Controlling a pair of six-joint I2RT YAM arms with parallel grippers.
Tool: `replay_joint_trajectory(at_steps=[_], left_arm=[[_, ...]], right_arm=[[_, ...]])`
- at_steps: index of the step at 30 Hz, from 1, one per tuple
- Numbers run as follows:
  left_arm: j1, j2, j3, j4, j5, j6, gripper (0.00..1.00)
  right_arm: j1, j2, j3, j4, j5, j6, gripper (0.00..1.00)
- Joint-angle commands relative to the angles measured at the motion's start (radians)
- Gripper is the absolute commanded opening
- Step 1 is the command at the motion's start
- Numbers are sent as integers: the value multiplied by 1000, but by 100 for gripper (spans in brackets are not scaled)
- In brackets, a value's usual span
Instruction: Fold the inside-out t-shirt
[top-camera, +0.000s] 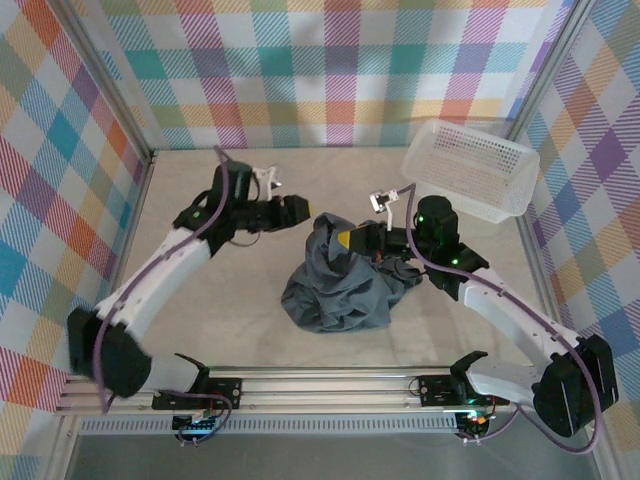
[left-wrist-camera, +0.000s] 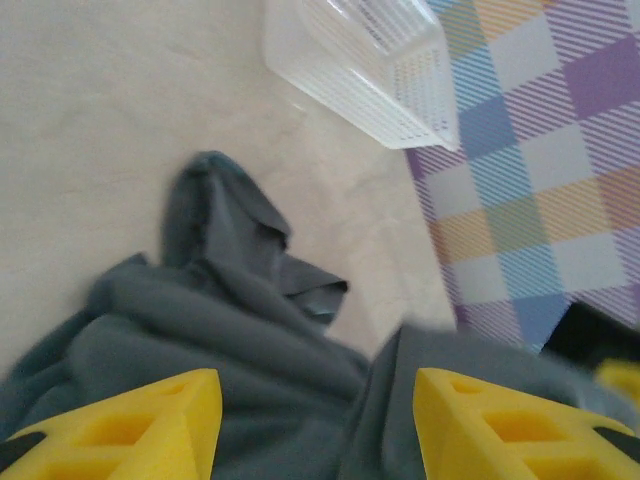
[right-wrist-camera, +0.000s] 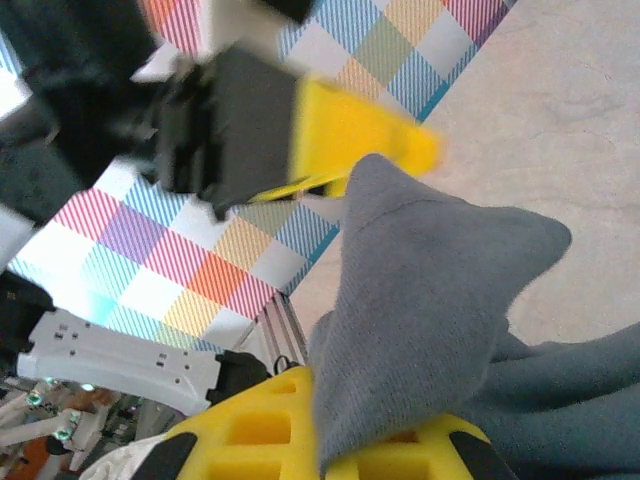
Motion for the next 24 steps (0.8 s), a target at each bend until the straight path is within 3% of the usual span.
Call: replay_joint_trajectory(at_steps=[1,4,8,14,20,22,24], left_arm=[[-79,-183,-104,-27,-230,66,43],[-208,-236,-169,31,-285,8,28],[-262,-154,-188,214,-178,-197,23],[-263,-33,-174,377,-161,-441,34],[-261,4,-196,467,-159,-493,42],[-260,2,-195,449,-172,-482,34],[-254,-2,-195,419,-186,-481,21]], right_arm=[[-18,14,8,69,-60,43,0],[-20,30,38,3,-52,20,0],[-20,43,56,-13,-59,15,0],[-20,40,76,-56,-54,12,0],[-20,40,83,-66,-62,18,0],[-21,43,83,-61,-71,24,0],[-21,40,83,-59,-71,26,0]])
